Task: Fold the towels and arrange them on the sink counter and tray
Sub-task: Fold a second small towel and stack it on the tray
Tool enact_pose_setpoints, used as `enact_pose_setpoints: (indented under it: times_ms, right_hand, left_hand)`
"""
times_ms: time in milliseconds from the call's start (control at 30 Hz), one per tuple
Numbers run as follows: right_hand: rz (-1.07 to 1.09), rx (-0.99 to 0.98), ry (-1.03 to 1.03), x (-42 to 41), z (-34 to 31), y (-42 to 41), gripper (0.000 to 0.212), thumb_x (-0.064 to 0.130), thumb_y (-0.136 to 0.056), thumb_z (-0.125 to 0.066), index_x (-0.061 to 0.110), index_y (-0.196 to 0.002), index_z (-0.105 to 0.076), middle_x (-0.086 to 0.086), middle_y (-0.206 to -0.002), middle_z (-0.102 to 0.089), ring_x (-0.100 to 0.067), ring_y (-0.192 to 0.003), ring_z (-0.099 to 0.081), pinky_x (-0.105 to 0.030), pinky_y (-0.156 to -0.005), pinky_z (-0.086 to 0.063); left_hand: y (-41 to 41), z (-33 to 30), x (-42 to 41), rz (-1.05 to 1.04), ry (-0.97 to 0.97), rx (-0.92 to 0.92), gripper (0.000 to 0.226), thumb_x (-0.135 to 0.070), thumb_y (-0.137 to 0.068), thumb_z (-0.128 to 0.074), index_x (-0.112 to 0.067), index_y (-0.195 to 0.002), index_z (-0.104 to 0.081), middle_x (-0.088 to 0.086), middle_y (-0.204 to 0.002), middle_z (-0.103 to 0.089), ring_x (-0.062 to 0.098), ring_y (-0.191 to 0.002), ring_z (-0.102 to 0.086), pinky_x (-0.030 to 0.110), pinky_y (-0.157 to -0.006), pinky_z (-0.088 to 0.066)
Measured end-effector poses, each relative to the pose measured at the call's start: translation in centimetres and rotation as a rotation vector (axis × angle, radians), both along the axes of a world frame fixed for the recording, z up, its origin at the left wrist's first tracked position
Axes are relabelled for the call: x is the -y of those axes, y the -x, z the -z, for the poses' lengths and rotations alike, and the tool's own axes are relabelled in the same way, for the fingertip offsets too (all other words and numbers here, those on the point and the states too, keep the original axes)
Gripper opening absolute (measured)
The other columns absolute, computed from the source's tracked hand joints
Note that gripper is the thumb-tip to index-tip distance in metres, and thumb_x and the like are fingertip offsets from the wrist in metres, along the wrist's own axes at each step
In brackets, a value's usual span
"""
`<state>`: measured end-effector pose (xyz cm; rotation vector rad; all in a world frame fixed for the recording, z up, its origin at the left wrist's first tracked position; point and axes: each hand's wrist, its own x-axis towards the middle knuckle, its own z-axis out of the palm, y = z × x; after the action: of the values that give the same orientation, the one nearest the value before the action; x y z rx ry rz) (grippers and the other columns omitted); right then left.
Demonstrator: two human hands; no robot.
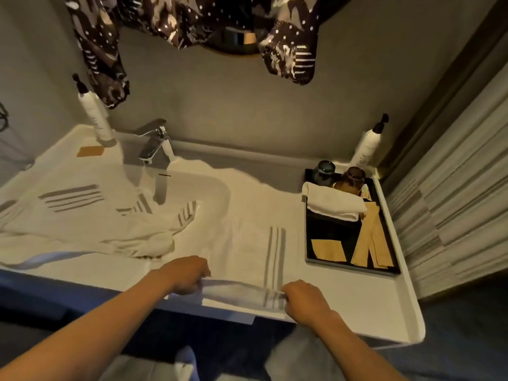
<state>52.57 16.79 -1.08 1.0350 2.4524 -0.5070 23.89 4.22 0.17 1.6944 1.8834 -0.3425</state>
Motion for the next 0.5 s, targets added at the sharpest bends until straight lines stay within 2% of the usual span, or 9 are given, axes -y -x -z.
enact_pose_setpoints:
  times_ms: [67, 133, 200, 233, 267, 333, 400, 467, 500]
  right_hand:
    - [0.050, 0.047, 0.092, -0.8, -0.4, -0.3, 0.026, 0.018, -0.090, -0.047, 0.009, -0.109, -0.063, -0.012, -0.113, -0.063, -0.028, -0.090, -0.059, -0.029, -0.068, -0.040]
    - [0.090, 0.098, 0.179, -2.2, -1.1, 0.0, 0.025, 0.018, -0.091, -0.046, 0.006, -0.108, -0.060, -0.015, -0.118, -0.060, -0.026, -0.087, -0.053, -0.030, -0.069, -0.040]
    - [0.114, 0.110, 0.249, -3.8, -1.6, 0.9, 0.014, 0.013, -0.091, -0.044, 0.006, -0.083, -0.053, -0.019, -0.109, -0.061, -0.026, -0.087, -0.054, -0.029, -0.064, -0.040]
    - [0.153, 0.074, 0.257, -4.7, -2.2, 1.5, 0.021, 0.010, -0.091, -0.043, 0.007, -0.071, -0.047, -0.017, -0.093, -0.060, -0.025, -0.083, -0.053, -0.028, -0.060, -0.038]
    - [0.215, 0.012, 0.255, -5.7, -2.5, 2.2, 0.026, 0.008, -0.091, -0.043, 0.008, -0.065, -0.044, -0.012, -0.078, -0.055, -0.024, -0.077, -0.051, -0.028, -0.056, -0.036]
    - [0.380, -0.149, 0.211, -7.6, -3.1, 3.1, 0.027, 0.008, -0.088, -0.047, 0.009, -0.062, -0.044, -0.006, -0.066, -0.048, -0.023, -0.066, -0.050, -0.028, -0.052, -0.034]
    - [0.516, -0.263, 0.080, -8.9, -3.4, 4.0, 0.018, 0.012, -0.087, -0.048, 0.011, -0.069, -0.047, -0.008, -0.076, -0.053, -0.026, -0.072, -0.055, -0.030, -0.054, -0.037]
    - [0.539, -0.303, -0.212, -8.6, -3.3, 4.7, 0.002, 0.012, -0.086, -0.051, 0.011, -0.088, -0.050, -0.010, -0.091, -0.056, -0.032, -0.082, -0.056, -0.036, -0.060, -0.043]
    - [0.472, -0.349, -0.400, -8.0, -2.5, 5.0, 0.012, 0.010, -0.084, -0.055, 0.009, -0.096, -0.053, -0.012, -0.095, -0.057, -0.032, -0.083, -0.056, -0.038, -0.063, -0.045]
  left_hand:
    - [-0.1, 0.1, 0.6, -0.052, 0.022, 0.042, 0.005, -0.012, -0.082, -0.058, -0.014, -0.079, -0.057, -0.003, -0.080, -0.055, 0.019, -0.077, -0.053, 0.032, -0.063, -0.041]
    - [0.3, -0.1, 0.6, -0.149, 0.057, 0.130, 0.022, -0.010, -0.076, -0.064, -0.017, -0.065, -0.046, -0.004, -0.064, -0.044, 0.016, -0.063, -0.043, 0.029, -0.055, -0.030]
    - [1.3, -0.8, 0.2, -0.242, 0.028, 0.255, 0.027, -0.011, -0.073, -0.065, -0.019, -0.059, -0.044, -0.003, -0.060, -0.044, 0.016, -0.060, -0.041, 0.029, -0.056, -0.030]
    - [1.9, -1.1, -0.1, -0.318, -0.031, 0.325, 0.020, -0.012, -0.074, -0.062, -0.019, -0.060, -0.050, -0.003, -0.062, -0.049, 0.016, -0.062, -0.046, 0.028, -0.058, -0.034]
    - [2.5, -1.5, -0.6, -0.443, -0.118, 0.408, 0.013, -0.011, -0.076, -0.061, -0.018, -0.065, -0.059, -0.003, -0.066, -0.057, 0.016, -0.066, -0.053, 0.026, -0.063, -0.039]
    - [3.6, -2.2, -1.9, -0.732, -0.315, 0.562, 0.014, -0.005, -0.077, -0.063, -0.012, -0.086, -0.071, 0.001, -0.083, -0.069, 0.016, -0.080, -0.063, 0.025, -0.073, -0.047]
    - [5.0, -1.7, -3.6, -0.909, -0.471, 0.602, 0.028, -0.013, -0.073, -0.066, -0.012, -0.100, -0.069, 0.006, -0.096, -0.069, 0.023, -0.091, -0.063, 0.031, -0.080, -0.048]
    - [5.7, -0.2, -5.1, -1.024, -0.564, 0.520, 0.036, -0.024, -0.084, -0.068, -0.013, -0.117, -0.058, 0.008, -0.108, -0.064, 0.026, -0.098, -0.060, 0.032, -0.083, -0.046]
    - [5.8, 0.6, -5.5, -1.063, -0.617, 0.451, 0.038, -0.025, -0.091, -0.065, -0.011, -0.124, -0.053, 0.010, -0.114, -0.061, 0.027, -0.101, -0.059, 0.034, -0.086, -0.046]
